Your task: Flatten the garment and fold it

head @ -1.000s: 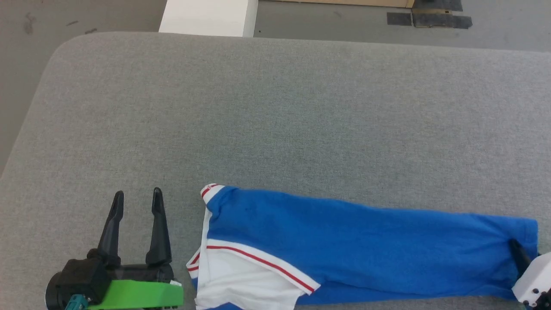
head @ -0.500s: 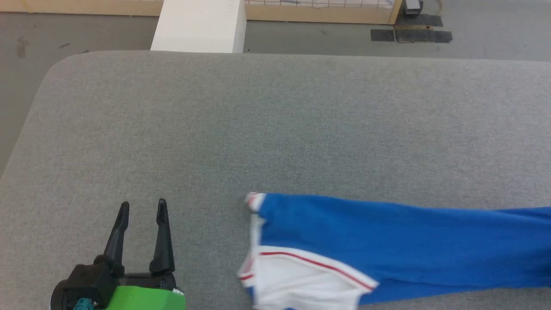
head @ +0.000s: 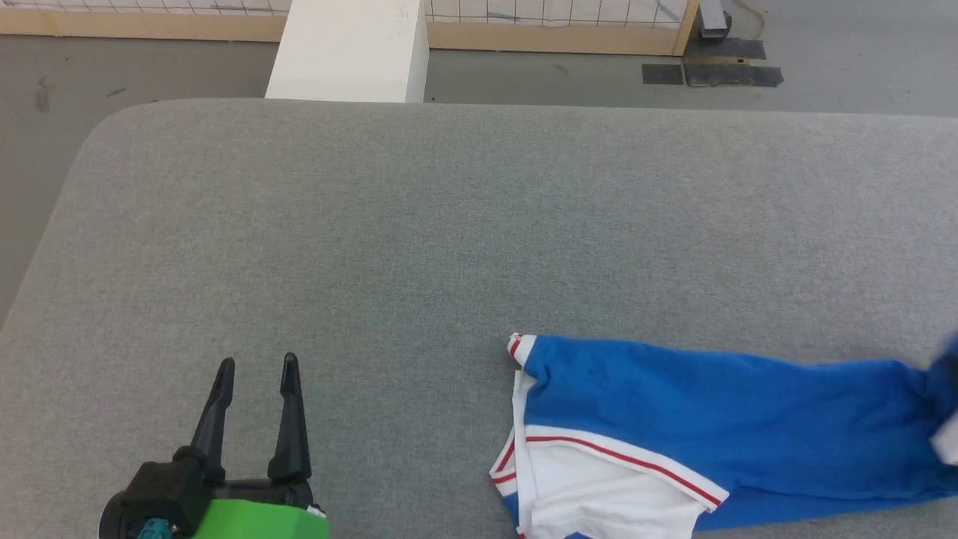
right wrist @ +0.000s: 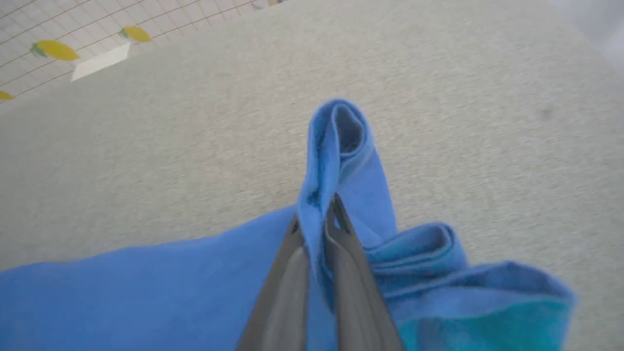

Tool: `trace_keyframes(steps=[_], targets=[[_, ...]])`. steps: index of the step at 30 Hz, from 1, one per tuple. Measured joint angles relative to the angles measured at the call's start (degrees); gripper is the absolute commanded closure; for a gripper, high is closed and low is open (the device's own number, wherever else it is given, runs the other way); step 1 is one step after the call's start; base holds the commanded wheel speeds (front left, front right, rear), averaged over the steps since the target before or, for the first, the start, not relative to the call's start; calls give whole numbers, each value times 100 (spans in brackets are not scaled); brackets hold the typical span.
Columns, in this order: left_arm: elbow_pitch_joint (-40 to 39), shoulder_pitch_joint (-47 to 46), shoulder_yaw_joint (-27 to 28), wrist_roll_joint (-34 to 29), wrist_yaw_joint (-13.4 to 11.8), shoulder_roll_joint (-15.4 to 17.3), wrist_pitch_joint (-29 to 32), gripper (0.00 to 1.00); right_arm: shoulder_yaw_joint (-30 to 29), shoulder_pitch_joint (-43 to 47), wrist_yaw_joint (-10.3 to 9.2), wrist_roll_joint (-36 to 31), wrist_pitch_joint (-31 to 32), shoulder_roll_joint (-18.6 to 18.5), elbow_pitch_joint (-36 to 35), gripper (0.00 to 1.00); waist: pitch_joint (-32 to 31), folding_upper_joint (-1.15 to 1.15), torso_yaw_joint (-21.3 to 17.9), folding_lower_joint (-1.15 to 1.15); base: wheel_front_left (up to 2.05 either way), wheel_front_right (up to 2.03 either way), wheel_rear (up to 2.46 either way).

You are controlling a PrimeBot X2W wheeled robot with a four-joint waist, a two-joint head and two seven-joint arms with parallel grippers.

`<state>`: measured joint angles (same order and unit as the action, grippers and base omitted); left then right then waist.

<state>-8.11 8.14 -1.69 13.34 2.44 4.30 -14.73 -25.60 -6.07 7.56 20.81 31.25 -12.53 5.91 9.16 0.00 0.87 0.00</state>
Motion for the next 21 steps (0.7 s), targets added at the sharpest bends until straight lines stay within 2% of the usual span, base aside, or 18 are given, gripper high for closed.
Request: trace_keyframes(steps=[5,10,15,21], targets=[[25,-1,-10,1,1,-35,0,0,880,247,0,472,587,427,-989,100,-26,0,4,0,0,0,0],[70,-5,-42,12,2,-60,0,0,1777,443,0,517,969,605,-1738,100,-53,0,35,0,0,0,0],[129,-14,-47,21,46,-69,0,0,2674,438,0,546,1121,692,-1967,100,-70,0,85,0,0,0,0],[179,-60,-56,30,57,-83,0,0,3598,224,0,532,1156,784,-1758,100,-37,0,174,0,0,0,0]])
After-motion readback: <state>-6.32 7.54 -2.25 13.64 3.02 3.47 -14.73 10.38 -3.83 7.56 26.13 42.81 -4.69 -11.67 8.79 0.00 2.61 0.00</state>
